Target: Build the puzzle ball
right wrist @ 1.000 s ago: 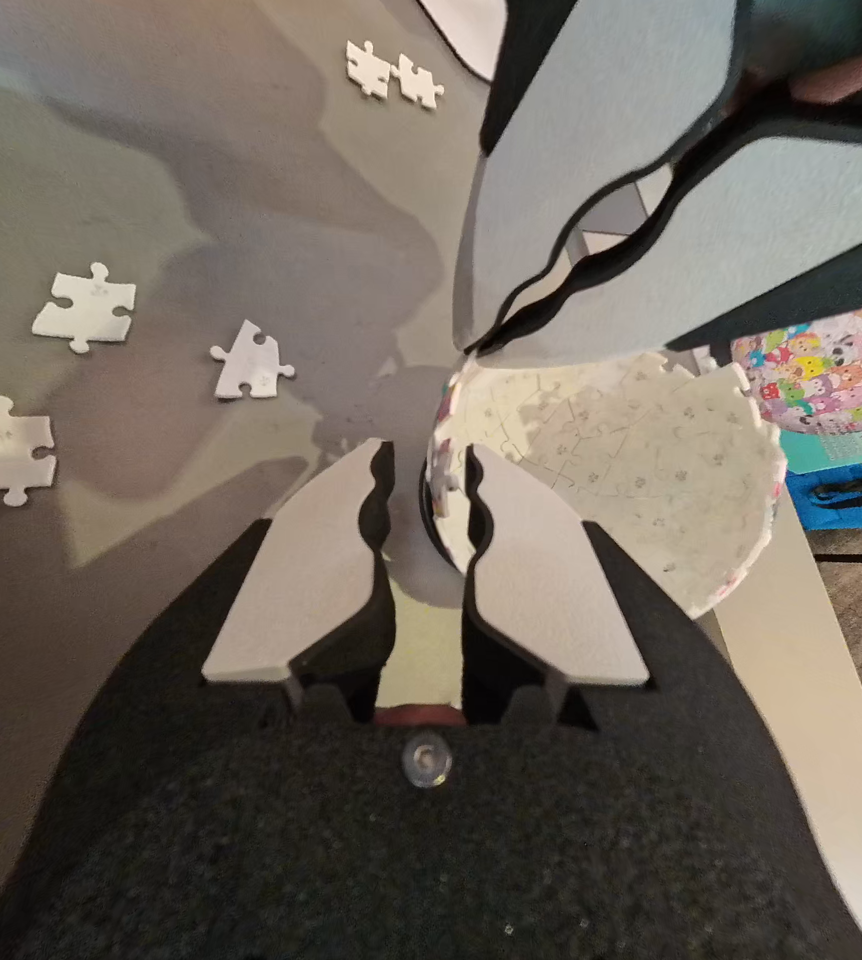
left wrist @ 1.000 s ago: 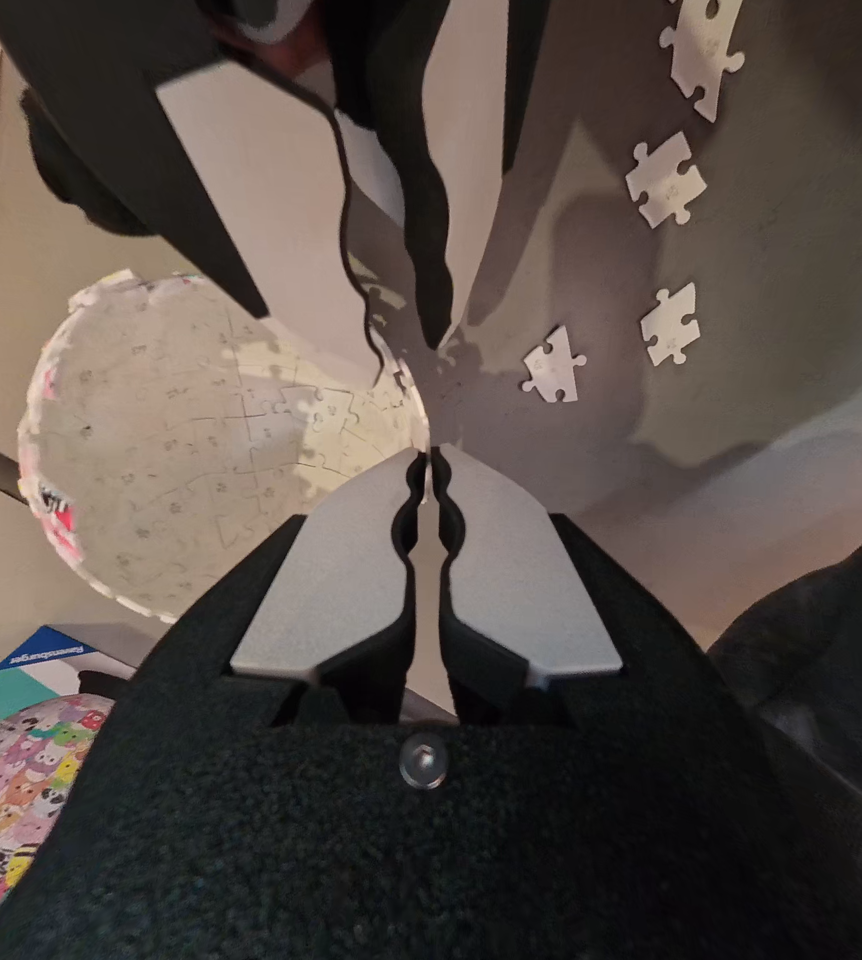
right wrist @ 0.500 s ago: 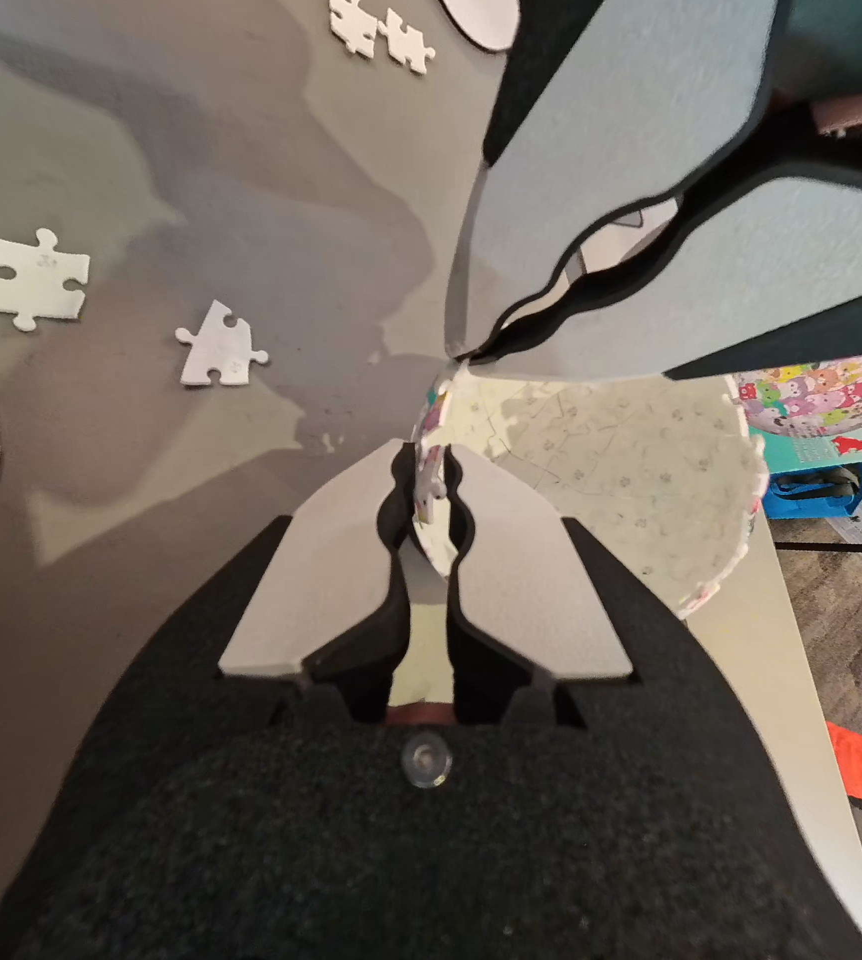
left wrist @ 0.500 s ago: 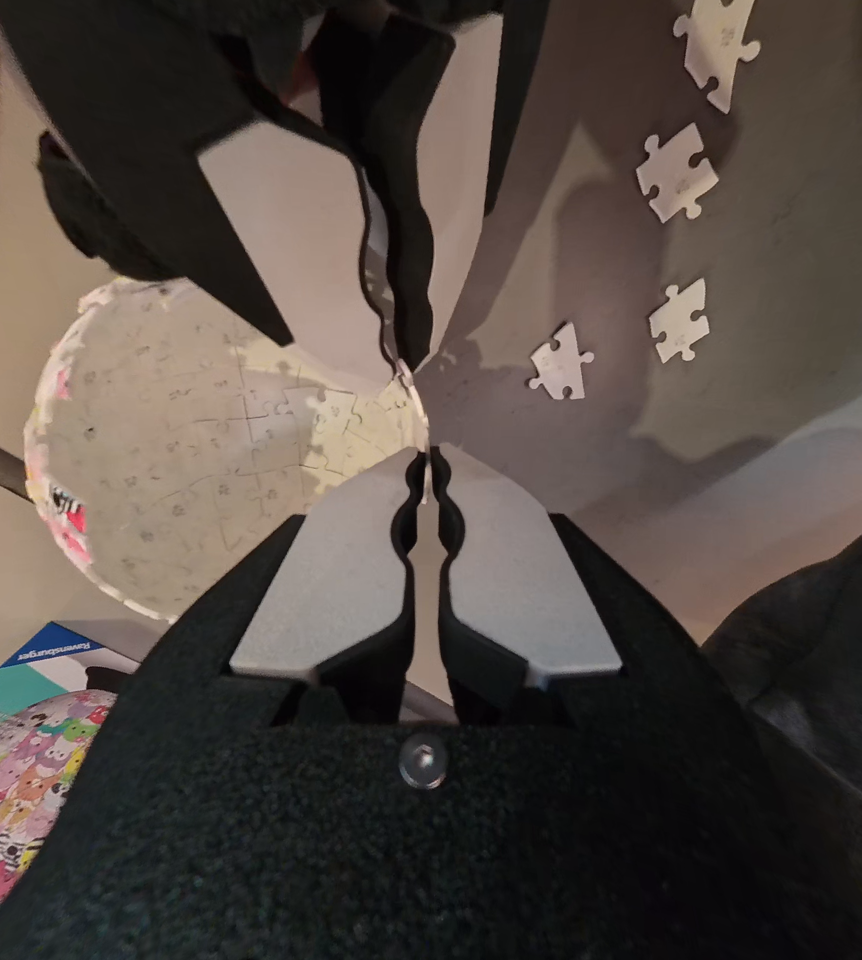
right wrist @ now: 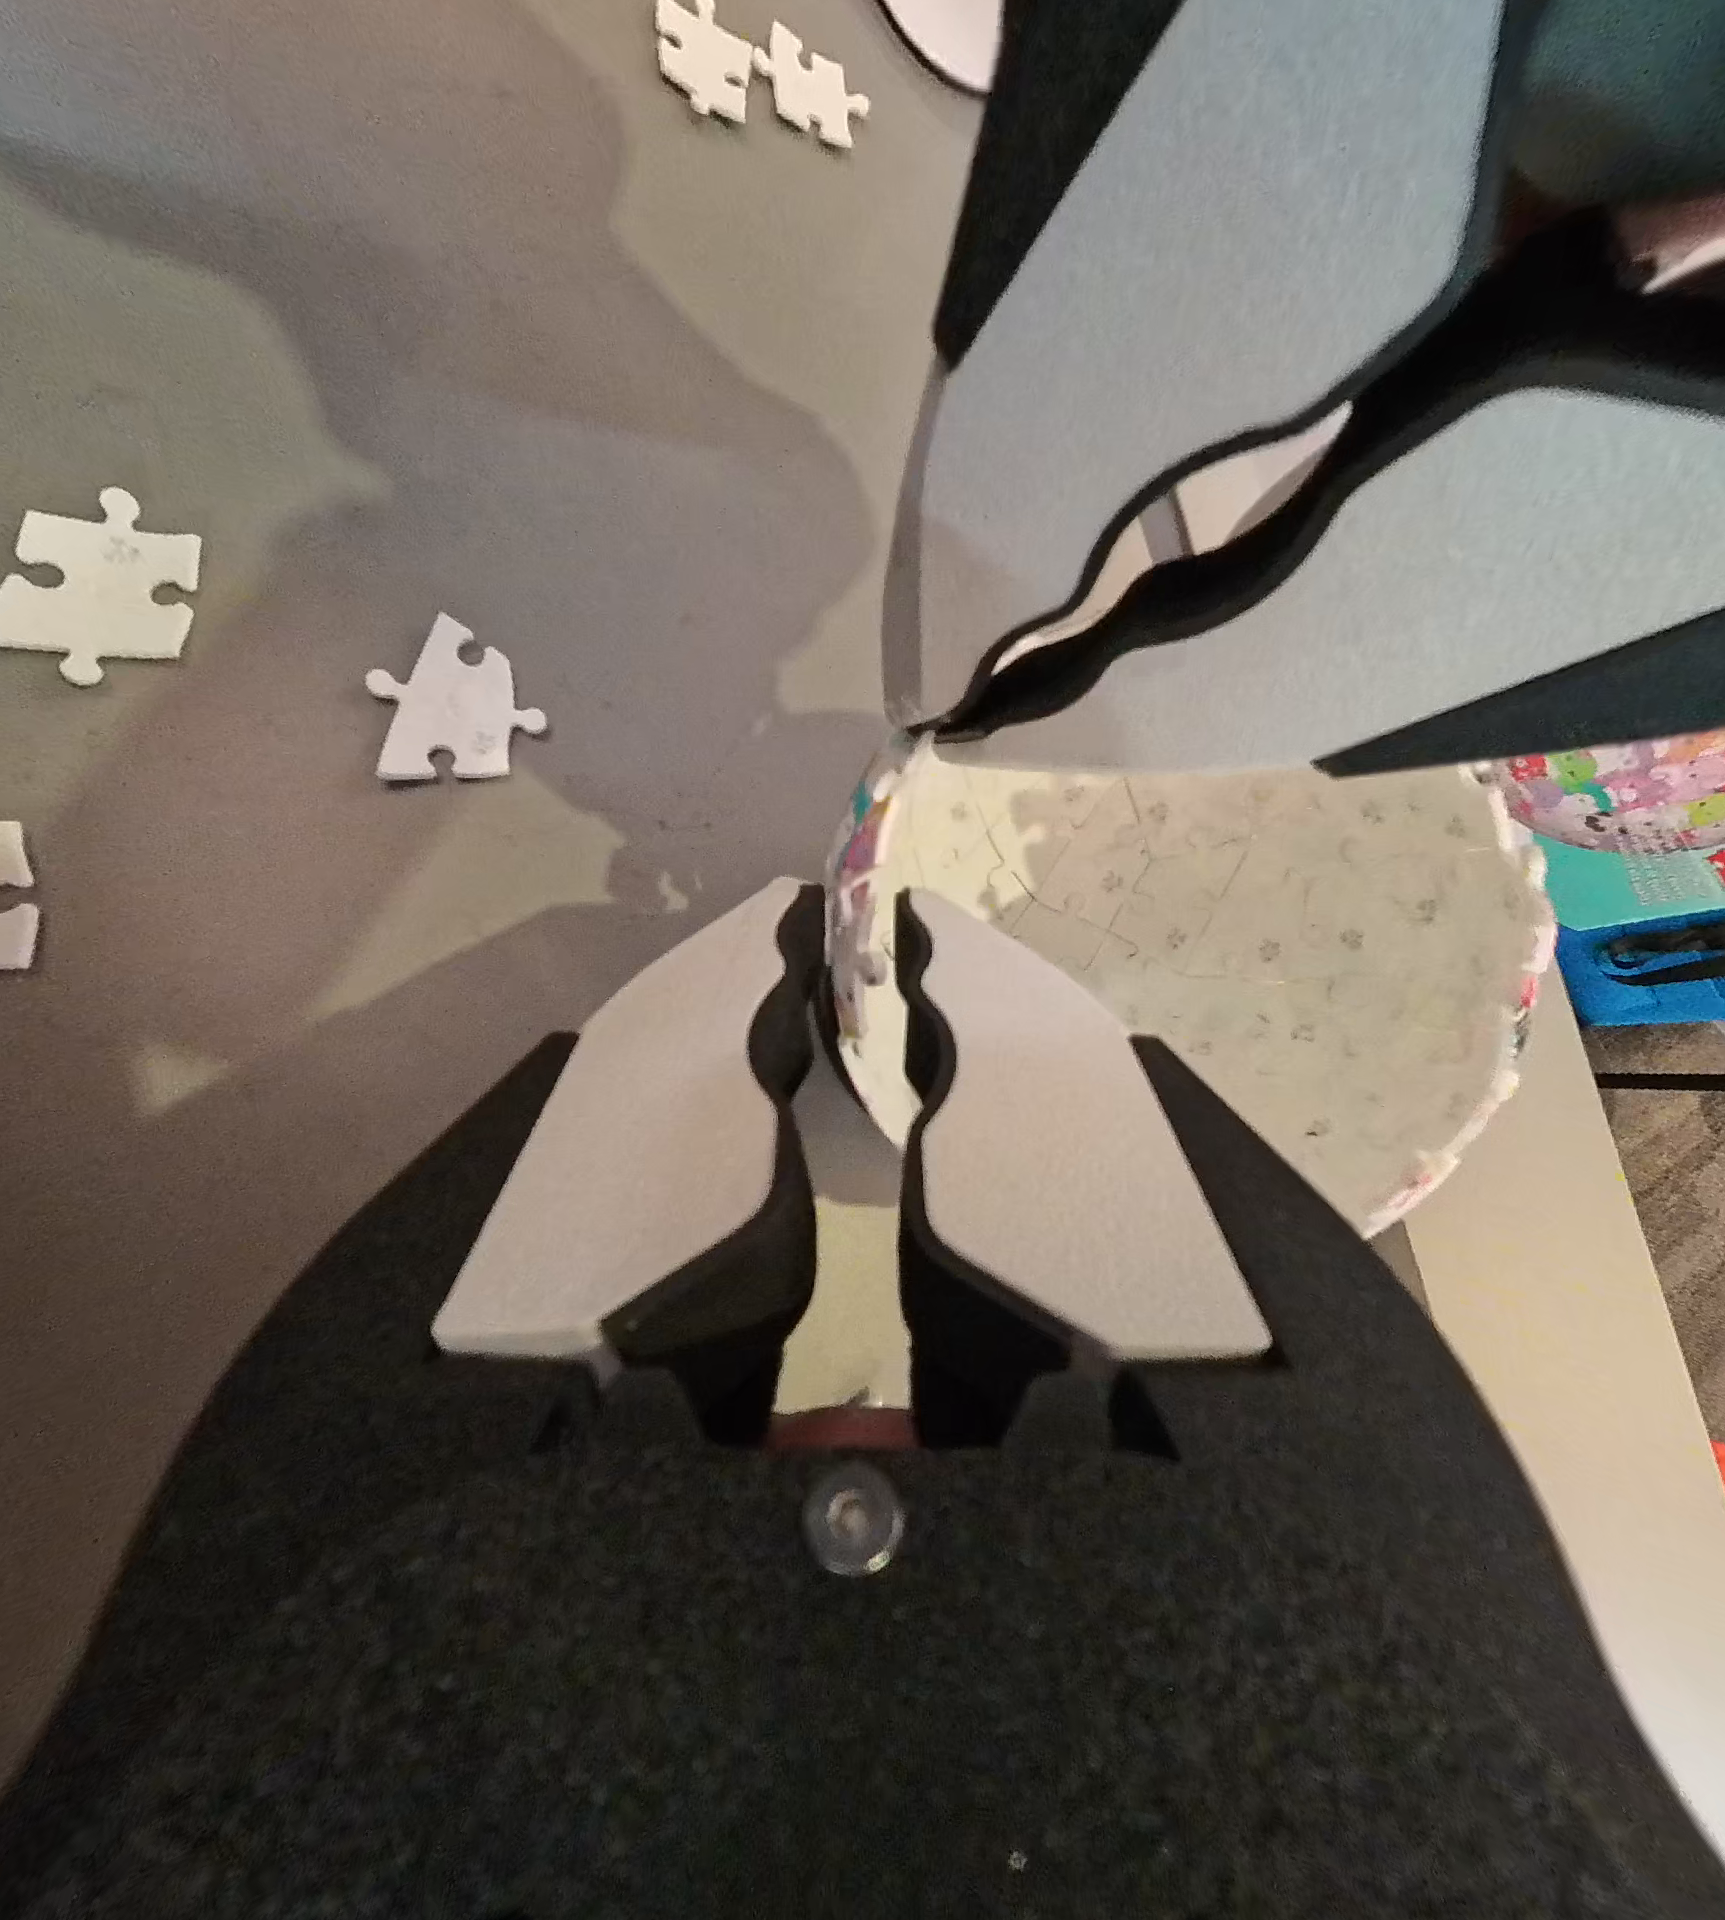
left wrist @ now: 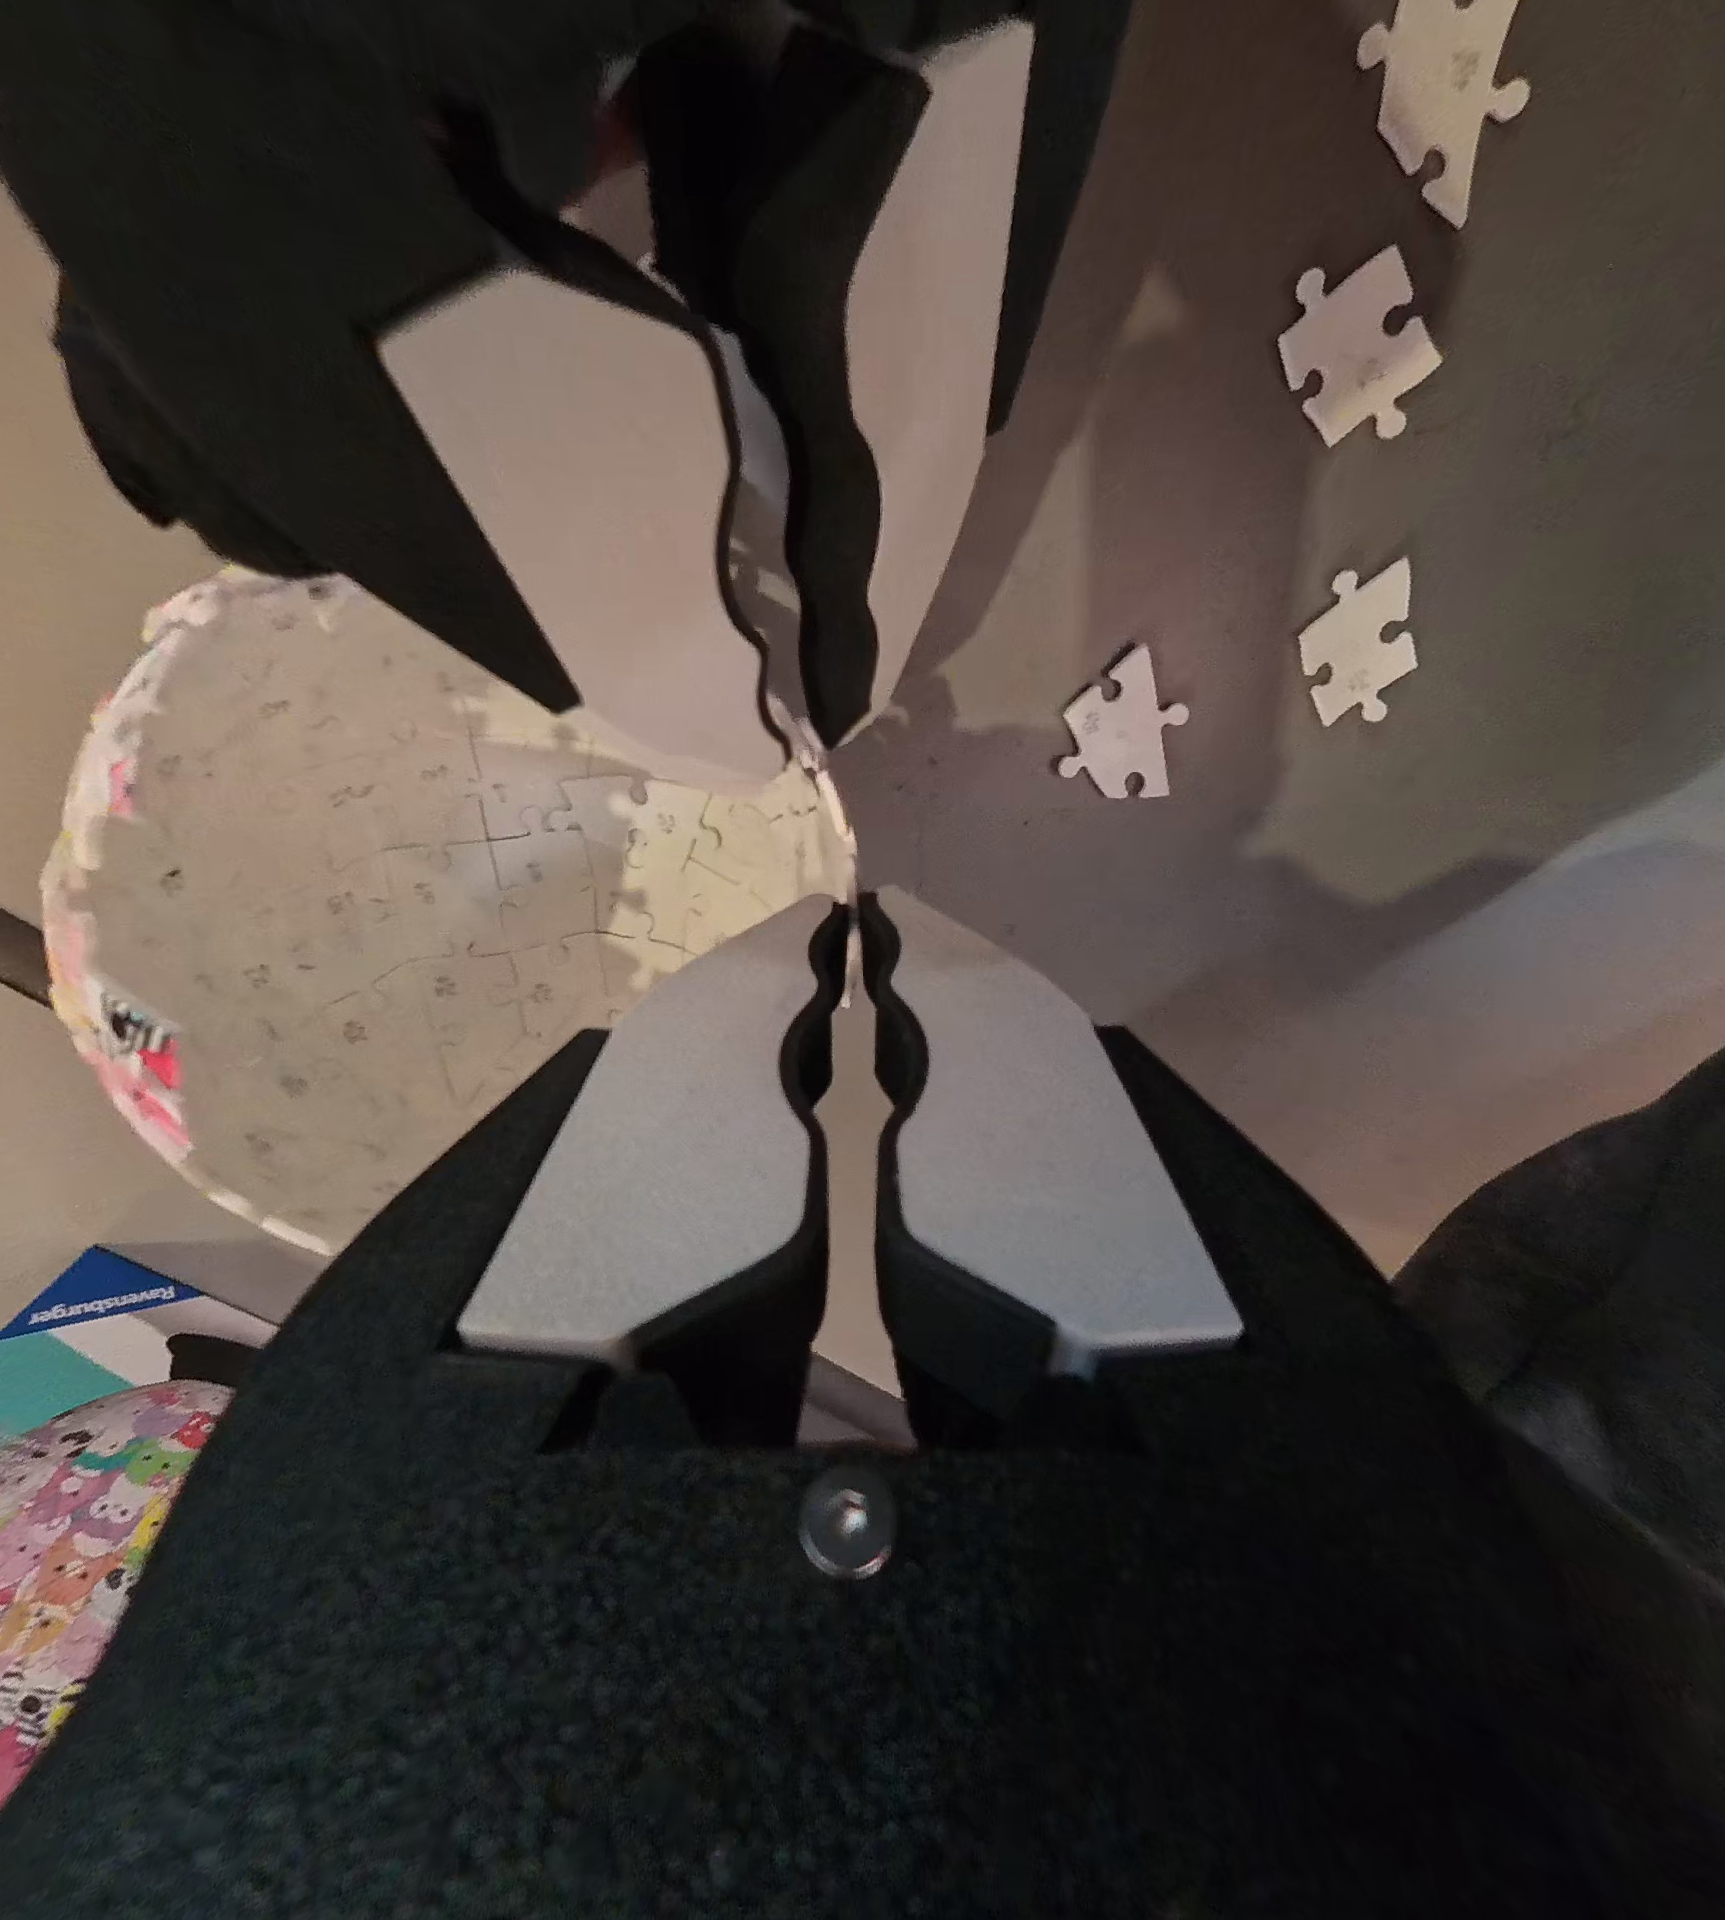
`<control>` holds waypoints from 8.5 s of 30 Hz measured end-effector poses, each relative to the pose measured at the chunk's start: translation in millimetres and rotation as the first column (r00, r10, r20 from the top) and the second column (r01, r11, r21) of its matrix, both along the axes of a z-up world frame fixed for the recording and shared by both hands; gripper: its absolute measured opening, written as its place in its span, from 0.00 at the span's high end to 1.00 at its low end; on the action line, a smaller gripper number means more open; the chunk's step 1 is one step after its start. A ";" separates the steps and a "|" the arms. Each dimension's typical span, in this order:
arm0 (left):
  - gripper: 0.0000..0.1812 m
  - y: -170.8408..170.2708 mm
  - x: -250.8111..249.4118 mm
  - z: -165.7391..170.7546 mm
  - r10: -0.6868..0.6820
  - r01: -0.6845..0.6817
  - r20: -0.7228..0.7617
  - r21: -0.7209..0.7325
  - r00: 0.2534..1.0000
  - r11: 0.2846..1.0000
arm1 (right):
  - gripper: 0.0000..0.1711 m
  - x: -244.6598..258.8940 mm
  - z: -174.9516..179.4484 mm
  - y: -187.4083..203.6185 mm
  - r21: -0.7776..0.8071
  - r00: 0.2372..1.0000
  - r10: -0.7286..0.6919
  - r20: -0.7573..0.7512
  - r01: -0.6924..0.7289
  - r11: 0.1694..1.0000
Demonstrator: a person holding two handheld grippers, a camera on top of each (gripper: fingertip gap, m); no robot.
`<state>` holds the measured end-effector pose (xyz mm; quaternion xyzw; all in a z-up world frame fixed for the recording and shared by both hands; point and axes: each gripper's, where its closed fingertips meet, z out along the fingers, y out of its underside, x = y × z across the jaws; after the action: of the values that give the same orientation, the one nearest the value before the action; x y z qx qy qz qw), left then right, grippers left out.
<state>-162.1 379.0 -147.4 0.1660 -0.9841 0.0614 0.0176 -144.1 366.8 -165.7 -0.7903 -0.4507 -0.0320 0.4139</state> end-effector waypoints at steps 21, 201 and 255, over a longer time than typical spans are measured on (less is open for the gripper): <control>0.99 -13.5 -30.1 2.1 0.117 -0.119 0.112 0.014 0.987 0.993 | 0.85 33.7 -3.6 -98.5 0.037 0.950 -0.110 -0.292 0.127 0.991; 0.82 22.9 -67.9 -4.4 0.979 -0.387 0.184 -0.899 0.092 0.206 | 0.63 29.2 -44.3 -27.7 -0.686 0.781 0.186 0.597 0.376 0.623; 0.82 16.8 -64.2 -11.6 0.963 -0.427 0.242 -0.863 0.117 0.269 | 0.97 33.6 -12.5 -19.7 -0.561 0.721 0.199 0.664 0.304 0.770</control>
<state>-226.3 395.8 -158.9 0.5867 -0.5678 0.4336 -0.3813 -110.5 347.2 -178.2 -0.8242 -0.5305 -0.1822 -0.0781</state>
